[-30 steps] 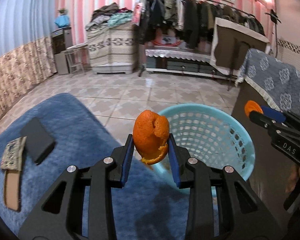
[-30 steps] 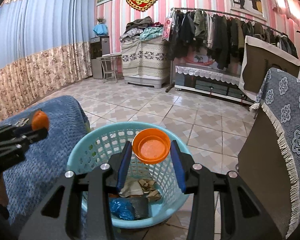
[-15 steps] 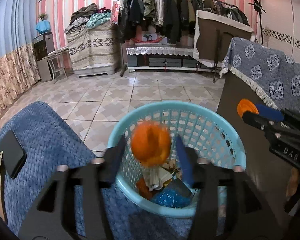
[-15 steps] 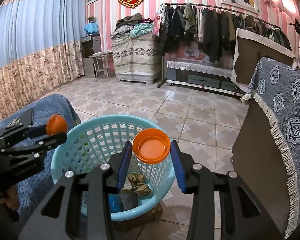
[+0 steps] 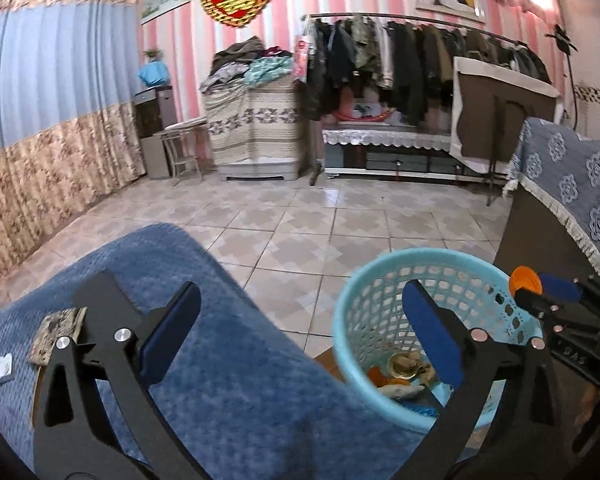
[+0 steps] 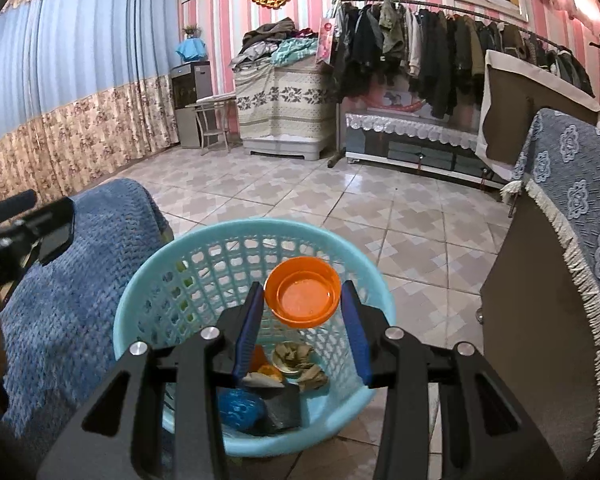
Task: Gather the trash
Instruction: 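Open the right tool to drop the orange lid into the basket, then move both open tools back over the rug toward the patterned packet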
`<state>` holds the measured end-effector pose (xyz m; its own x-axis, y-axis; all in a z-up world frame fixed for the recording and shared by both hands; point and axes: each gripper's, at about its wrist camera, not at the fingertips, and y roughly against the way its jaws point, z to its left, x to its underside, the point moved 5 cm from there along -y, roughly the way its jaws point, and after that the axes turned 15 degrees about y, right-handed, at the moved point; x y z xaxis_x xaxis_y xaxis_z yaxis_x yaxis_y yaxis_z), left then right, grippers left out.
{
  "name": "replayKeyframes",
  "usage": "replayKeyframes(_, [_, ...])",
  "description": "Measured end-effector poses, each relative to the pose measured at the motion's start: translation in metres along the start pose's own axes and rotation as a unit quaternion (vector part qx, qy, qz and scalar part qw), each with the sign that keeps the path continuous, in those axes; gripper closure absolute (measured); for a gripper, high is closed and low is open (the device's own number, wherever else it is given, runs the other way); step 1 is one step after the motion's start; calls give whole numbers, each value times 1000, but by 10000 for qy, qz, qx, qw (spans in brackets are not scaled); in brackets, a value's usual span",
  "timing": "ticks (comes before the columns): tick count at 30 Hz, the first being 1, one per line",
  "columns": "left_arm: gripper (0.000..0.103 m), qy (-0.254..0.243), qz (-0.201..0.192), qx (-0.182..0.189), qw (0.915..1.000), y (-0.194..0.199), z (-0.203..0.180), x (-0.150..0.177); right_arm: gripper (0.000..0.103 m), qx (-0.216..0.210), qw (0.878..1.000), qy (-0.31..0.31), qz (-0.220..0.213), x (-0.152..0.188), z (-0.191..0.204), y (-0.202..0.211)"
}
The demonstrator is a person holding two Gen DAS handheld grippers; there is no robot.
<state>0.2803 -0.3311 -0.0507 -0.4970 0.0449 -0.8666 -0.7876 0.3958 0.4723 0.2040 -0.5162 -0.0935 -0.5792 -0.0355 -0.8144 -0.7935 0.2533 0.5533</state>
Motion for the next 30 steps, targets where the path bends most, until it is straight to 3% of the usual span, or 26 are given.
replayKeyframes(10, [6, 396, -62, -458, 9981, 18, 59, -6, 62, -120, 9999, -2, 113, -7, 25, -28])
replayKeyframes(14, [6, 420, -172, -663, 9968, 29, 78, -8, 39, -8, 10000, -12, 7, -12, 27, -27])
replayKeyframes(20, [6, 566, -209, -785, 9951, 40, 100, -11, 20, 125, 9998, 100, -102, -22, 32, -17])
replayKeyframes(24, [6, 642, -236, -877, 9938, 48, 115, -12, 13, 193, 9994, 234, -185, -31, 38, -8])
replayKeyframes(30, [6, 729, -287, -1036, 9915, 63, 139, -10, 11, 112, 9991, 312, -254, -43, 52, 1])
